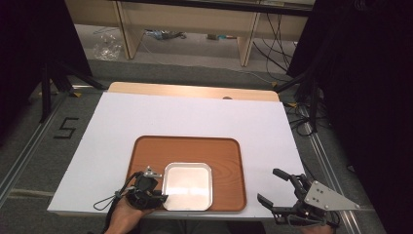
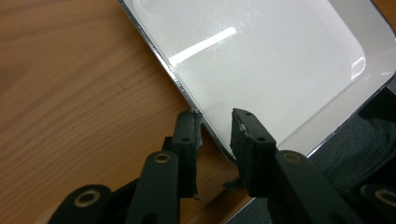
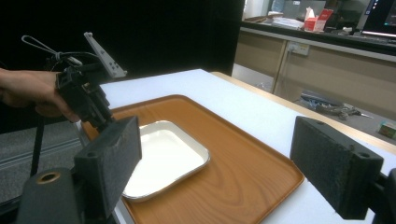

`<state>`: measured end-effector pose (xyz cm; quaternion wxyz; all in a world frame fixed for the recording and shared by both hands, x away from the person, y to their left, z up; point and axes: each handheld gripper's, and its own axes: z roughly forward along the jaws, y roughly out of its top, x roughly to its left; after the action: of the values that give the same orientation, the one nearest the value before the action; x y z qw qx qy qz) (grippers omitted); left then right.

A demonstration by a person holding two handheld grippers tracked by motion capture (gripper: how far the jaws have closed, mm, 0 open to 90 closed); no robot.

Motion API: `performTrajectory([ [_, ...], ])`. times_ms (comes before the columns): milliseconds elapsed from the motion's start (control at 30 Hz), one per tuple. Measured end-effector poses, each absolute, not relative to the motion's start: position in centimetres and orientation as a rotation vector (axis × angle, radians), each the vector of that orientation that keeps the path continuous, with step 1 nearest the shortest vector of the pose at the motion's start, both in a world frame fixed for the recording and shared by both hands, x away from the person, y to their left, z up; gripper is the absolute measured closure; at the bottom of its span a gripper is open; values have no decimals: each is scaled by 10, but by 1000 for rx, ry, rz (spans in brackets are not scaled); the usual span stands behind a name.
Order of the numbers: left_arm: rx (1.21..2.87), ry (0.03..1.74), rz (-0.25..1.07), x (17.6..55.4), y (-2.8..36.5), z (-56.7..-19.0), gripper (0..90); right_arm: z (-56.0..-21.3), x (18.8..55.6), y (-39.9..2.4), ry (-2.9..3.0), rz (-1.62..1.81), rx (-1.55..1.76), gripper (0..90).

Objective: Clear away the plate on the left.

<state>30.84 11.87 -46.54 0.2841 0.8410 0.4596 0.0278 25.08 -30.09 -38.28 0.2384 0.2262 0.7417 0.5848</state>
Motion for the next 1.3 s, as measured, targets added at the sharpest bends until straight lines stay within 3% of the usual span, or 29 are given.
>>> performTrajectory([
  [133,2234,1244,77,308,119,-465,662,-383,250,-301,2032,1604,621,172],
  [267,2215,1271,61,310,122,-463,543,-383,250,-301,2034,1601,622,173],
  [500,2179,1252,79,311,125,-457,434,-383,250,-301,2033,1603,622,173],
  [633,2171,1263,142,311,123,-456,403,-383,250,-300,2033,1604,619,173],
  [900,2134,1273,145,311,129,-451,346,-383,251,-300,2033,1603,623,172],
  [1300,2056,1270,207,309,134,-444,324,-383,250,-300,2034,1603,624,173],
])
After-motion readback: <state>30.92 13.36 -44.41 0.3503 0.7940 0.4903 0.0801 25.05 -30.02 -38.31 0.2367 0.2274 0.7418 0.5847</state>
